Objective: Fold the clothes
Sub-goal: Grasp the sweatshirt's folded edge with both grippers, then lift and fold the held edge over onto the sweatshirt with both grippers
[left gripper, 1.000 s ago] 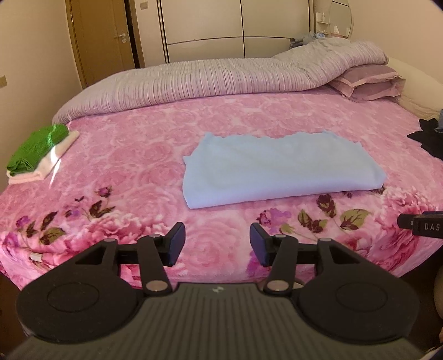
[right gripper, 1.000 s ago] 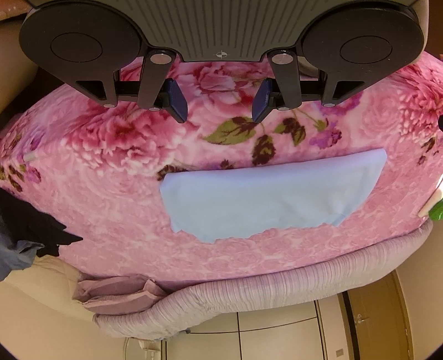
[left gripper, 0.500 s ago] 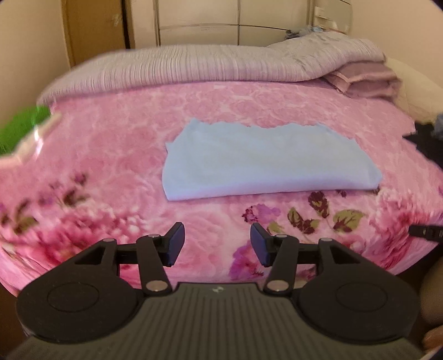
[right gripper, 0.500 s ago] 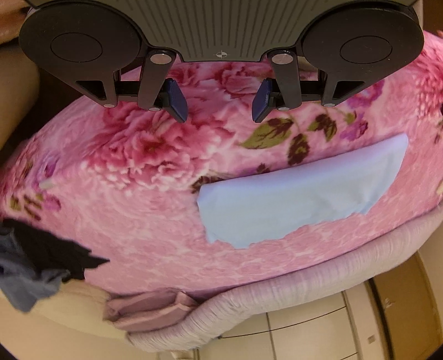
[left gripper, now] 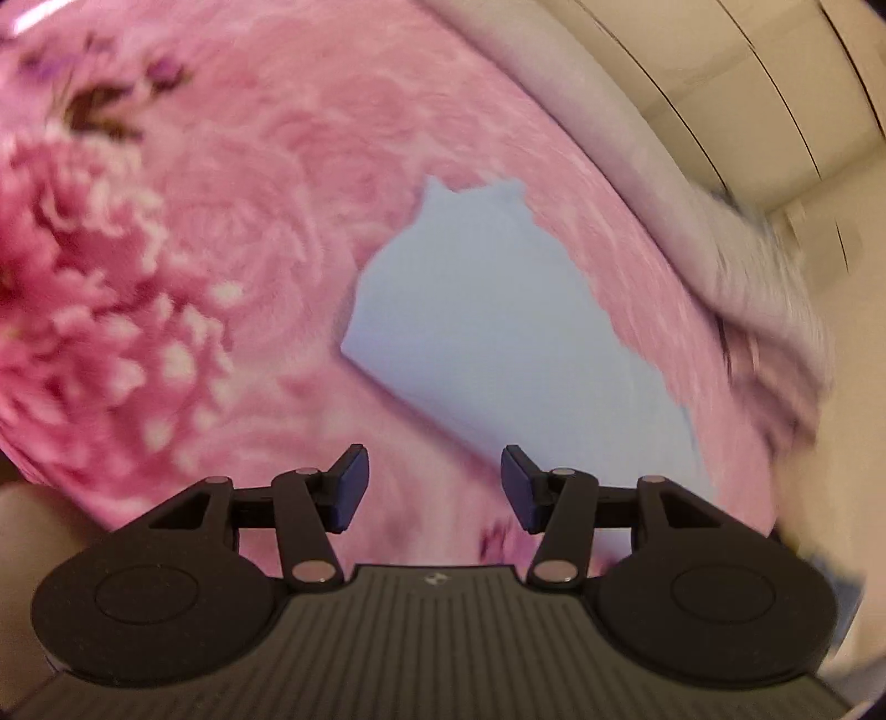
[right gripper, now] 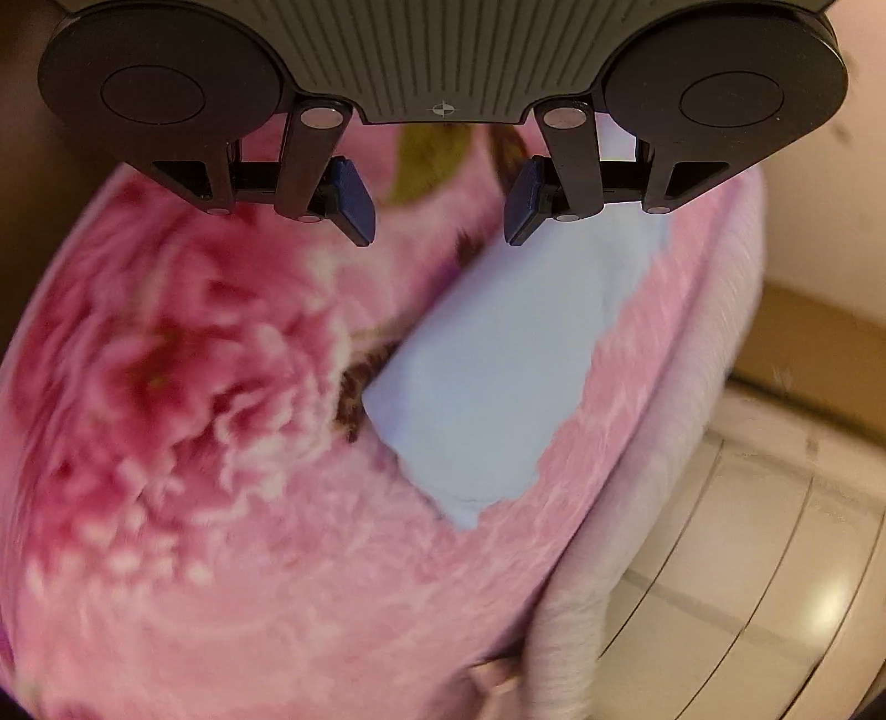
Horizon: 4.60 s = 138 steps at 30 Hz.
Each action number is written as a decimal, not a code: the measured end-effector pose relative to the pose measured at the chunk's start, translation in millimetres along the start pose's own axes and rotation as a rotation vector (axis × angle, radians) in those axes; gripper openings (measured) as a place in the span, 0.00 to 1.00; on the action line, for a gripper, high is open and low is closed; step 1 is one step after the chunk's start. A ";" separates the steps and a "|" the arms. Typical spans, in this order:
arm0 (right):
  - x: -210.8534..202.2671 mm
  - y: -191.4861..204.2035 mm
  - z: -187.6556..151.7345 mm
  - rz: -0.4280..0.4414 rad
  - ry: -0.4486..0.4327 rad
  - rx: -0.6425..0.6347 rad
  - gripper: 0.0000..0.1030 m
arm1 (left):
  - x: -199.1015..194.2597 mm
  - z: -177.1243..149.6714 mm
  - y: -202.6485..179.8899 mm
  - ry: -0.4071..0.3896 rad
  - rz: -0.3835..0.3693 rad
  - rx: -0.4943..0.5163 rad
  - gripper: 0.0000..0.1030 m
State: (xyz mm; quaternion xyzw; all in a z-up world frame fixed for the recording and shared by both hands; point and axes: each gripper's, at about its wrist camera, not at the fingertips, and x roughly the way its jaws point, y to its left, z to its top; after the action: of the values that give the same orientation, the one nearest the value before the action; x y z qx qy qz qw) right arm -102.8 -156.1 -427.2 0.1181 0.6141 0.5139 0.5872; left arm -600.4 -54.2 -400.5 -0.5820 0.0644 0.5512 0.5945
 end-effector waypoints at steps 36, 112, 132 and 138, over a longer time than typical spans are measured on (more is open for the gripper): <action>-40.9 -35.5 2.1 -0.032 -0.058 0.013 0.20 | -84.6 -51.8 -5.7 -0.081 0.030 0.506 0.11; 13.2 164.5 -262.2 0.126 0.039 -1.804 0.48 | -68.4 1.9 46.4 0.050 -0.198 0.300 0.25; 176.4 168.2 -4.0 -0.439 0.413 -0.921 0.48 | 88.4 67.0 -9.6 0.301 -0.372 0.071 0.52; 182.2 172.1 -14.7 -0.473 0.387 -0.948 0.42 | 72.8 65.4 -23.0 0.247 -0.389 0.226 0.08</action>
State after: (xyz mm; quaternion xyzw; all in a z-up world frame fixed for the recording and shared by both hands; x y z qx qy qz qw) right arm -245.6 49.5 -407.2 -0.3957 0.4224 0.6002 0.5520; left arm -592.5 44.5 -418.0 -0.5764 0.0847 0.3406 0.7380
